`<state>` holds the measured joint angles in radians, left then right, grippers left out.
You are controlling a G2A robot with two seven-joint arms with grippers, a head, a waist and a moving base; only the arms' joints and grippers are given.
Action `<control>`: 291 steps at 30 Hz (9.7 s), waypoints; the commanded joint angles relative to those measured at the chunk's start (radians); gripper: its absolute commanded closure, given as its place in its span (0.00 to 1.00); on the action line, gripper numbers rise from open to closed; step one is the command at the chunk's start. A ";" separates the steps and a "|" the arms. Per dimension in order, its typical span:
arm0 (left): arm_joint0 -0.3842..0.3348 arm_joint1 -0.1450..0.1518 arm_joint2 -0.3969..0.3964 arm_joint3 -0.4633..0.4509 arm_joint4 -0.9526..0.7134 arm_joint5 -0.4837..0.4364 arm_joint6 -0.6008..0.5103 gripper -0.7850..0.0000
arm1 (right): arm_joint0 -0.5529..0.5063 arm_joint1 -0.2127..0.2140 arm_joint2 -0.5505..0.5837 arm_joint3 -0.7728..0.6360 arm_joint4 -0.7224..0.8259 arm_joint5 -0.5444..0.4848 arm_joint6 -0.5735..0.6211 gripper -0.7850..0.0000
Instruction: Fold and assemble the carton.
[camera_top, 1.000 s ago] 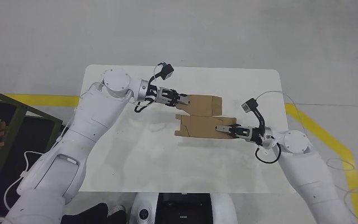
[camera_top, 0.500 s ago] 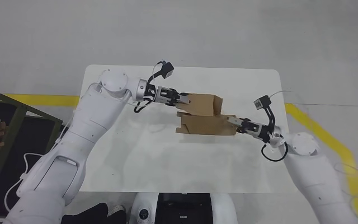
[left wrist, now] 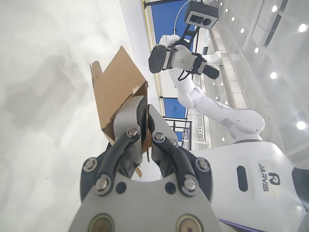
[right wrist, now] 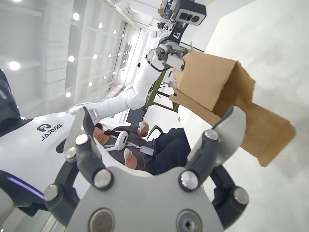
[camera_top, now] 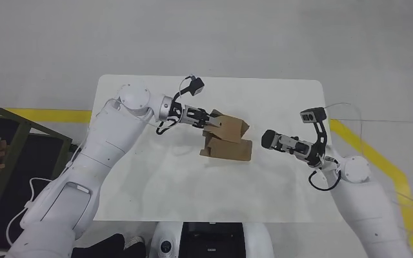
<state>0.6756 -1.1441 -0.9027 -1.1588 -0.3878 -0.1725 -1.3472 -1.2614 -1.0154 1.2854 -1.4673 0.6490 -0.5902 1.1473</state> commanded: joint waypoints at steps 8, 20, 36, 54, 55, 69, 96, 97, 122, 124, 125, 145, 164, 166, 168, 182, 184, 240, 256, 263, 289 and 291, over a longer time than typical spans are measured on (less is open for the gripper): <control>0.003 -0.003 0.005 -0.020 -0.023 -0.007 -0.032 1.00 | 0.068 -0.023 -0.087 0.066 0.043 -0.017 0.036 0.00; 0.001 -0.010 0.017 -0.033 -0.043 -0.011 -0.044 1.00 | 0.126 -0.046 -0.153 0.136 0.082 -0.013 0.069 0.00; 0.006 -0.010 0.012 -0.025 -0.045 -0.012 -0.049 1.00 | 0.148 -0.062 -0.167 0.157 0.180 0.022 0.105 0.00; 0.005 -0.012 0.012 -0.019 -0.038 -0.011 -0.051 1.00 | 0.132 -0.060 -0.127 0.163 0.156 0.032 0.115 0.42; 0.005 -0.012 0.011 -0.020 -0.038 -0.010 -0.051 1.00 | 0.132 -0.059 -0.126 0.168 0.143 0.029 0.112 0.36; 0.004 -0.013 0.013 -0.032 -0.033 -0.006 -0.051 1.00 | 0.144 -0.064 -0.148 0.216 0.011 0.002 0.079 0.24; 0.016 -0.011 0.006 -0.048 -0.027 0.000 -0.049 1.00 | 0.162 -0.083 -0.165 0.220 0.133 0.040 0.122 0.50; 0.015 -0.011 0.006 -0.046 -0.027 0.000 -0.049 1.00 | 0.161 -0.082 -0.162 0.217 0.128 0.040 0.123 0.51; 0.003 -0.018 0.017 -0.024 -0.032 -0.006 -0.054 1.00 | 0.195 -0.098 -0.206 0.234 0.038 0.012 0.094 0.84; 0.003 -0.019 0.018 -0.023 -0.032 -0.006 -0.054 1.00 | 0.196 -0.099 -0.206 0.236 0.032 0.010 0.092 0.89; 0.003 -0.019 0.018 -0.023 -0.034 -0.007 -0.055 1.00 | 0.197 -0.099 -0.207 0.238 0.029 0.009 0.091 0.95; 0.017 -0.016 -0.008 -0.048 -0.091 -0.032 -0.089 0.00 | 0.194 -0.102 -0.204 0.226 -0.079 0.021 0.017 1.00; 0.043 -0.010 -0.042 -0.128 -0.158 -0.045 -0.103 0.00 | 0.185 -0.107 -0.215 0.207 -0.153 0.037 -0.057 1.00; 0.039 -0.013 -0.033 -0.128 -0.162 -0.045 -0.098 0.00 | 0.186 -0.108 -0.218 0.202 -0.167 0.035 -0.063 1.00; 0.033 -0.017 -0.023 -0.127 -0.163 -0.047 -0.092 0.00 | 0.183 -0.109 -0.223 0.194 -0.173 0.035 -0.068 1.00; 0.000 -0.040 0.052 -0.133 -0.084 -0.028 -0.054 0.00 | 0.175 -0.110 -0.221 0.178 -0.164 0.037 -0.059 1.00; -0.001 -0.041 0.054 -0.133 -0.084 -0.030 -0.052 0.00 | 0.174 -0.110 -0.220 0.178 -0.161 0.037 -0.058 1.00; 0.051 -0.021 -0.035 -0.089 -0.086 -0.069 0.009 0.00 | 0.162 -0.122 -0.267 0.147 -0.098 0.048 0.036 1.00; 0.059 -0.013 -0.067 -0.096 -0.082 -0.074 0.012 0.00 | 0.152 -0.114 -0.211 0.150 -0.126 0.029 -0.029 1.00; 0.074 -0.008 -0.076 -0.129 -0.064 -0.067 0.023 0.00 | 0.135 -0.108 -0.181 0.129 -0.158 0.043 -0.086 1.00; 0.088 -0.009 -0.060 -0.183 -0.070 -0.052 0.017 0.00 | 0.116 -0.108 -0.119 0.089 -0.207 0.112 -0.291 1.00; 0.086 -0.010 -0.057 -0.183 -0.069 -0.051 0.018 0.00 | 0.115 -0.108 -0.114 0.086 -0.209 0.118 -0.307 1.00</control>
<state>0.7629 -1.1540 -0.9616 -1.3420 -0.4571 -0.2242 -1.3308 -1.1458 -1.1230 1.1686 -1.3796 0.4405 -0.4754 0.8489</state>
